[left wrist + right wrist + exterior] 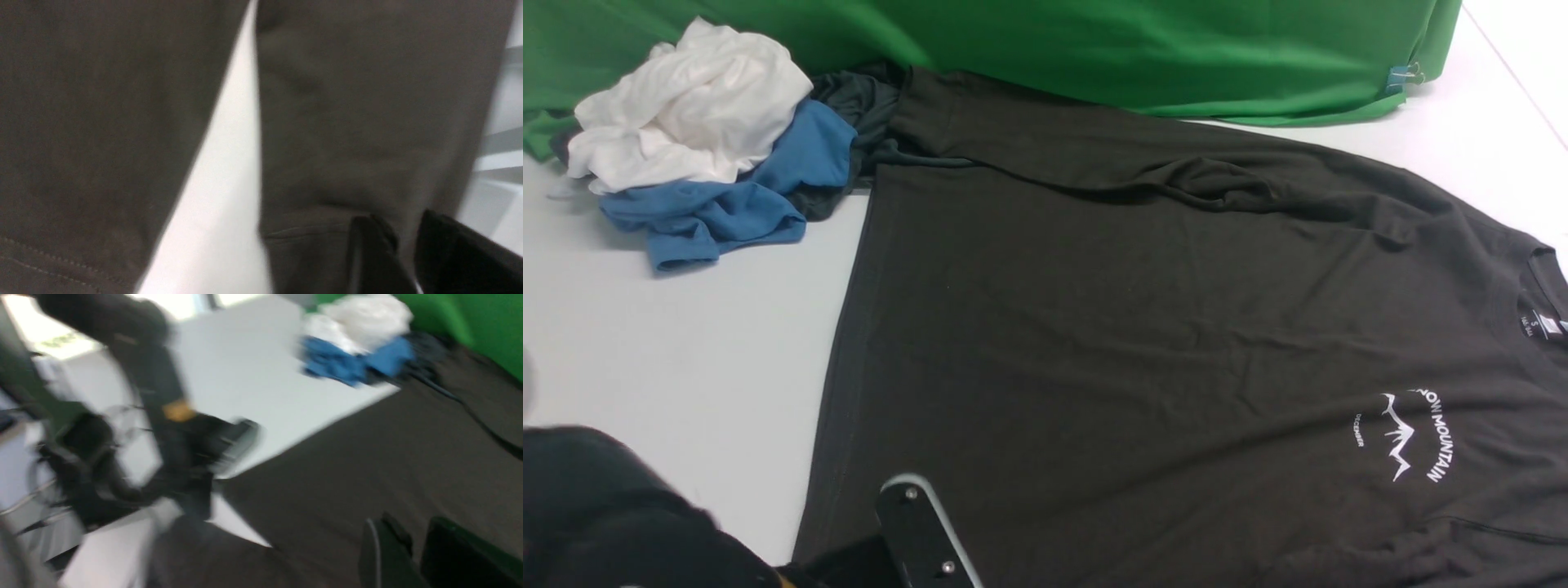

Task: Fold a long-sleeved shirt on a white desktop.
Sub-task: 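Grasp the left edge of the dark T-shirt lying flat on the table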

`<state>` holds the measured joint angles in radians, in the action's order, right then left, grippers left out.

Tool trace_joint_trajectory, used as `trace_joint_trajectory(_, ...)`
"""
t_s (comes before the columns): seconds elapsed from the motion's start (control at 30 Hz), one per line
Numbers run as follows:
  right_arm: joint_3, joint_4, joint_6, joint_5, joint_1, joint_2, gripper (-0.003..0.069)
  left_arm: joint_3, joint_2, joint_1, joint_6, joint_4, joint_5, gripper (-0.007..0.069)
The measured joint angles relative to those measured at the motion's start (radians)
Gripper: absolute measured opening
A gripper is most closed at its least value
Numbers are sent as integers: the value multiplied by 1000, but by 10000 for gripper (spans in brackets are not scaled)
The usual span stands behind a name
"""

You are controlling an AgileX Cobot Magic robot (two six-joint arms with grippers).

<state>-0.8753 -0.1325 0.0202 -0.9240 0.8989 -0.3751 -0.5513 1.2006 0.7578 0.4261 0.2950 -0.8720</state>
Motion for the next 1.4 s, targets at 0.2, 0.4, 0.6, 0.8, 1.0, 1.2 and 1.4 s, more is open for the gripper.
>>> trace_joint_trajectory(0.2, 2, 6, 1, 26, 128, -1, 169, 82, 96, -4, 0, -32, 133, 389)
trace_joint_trajectory(0.4, 2, 9, 1, 35, 148, -2, 169, 107, 103, -4, 2, -82, 211, 417)
trace_joint_trajectory(0.6, 2, 17, 6, 36, 150, -2, 169, 127, 103, -4, 59, -63, 241, 283)
trace_joint_trajectory(0.8, 2, 27, 8, 38, 150, -2, 169, 122, 106, -4, 79, -34, 226, 67)
trace_joint_trajectory(1.0, 2, 27, 3, 51, 150, -2, 169, -11, 92, -4, 75, -79, 46, 67)
trace_joint_trajectory(1.2, 2, 28, -5, 71, 150, -2, 169, -183, 69, -4, 30, -161, -84, 67)
trace_joint_trajectory(1.4, 2, 31, -6, 76, 150, -2, 169, -316, 67, -4, 13, -238, -188, 67)
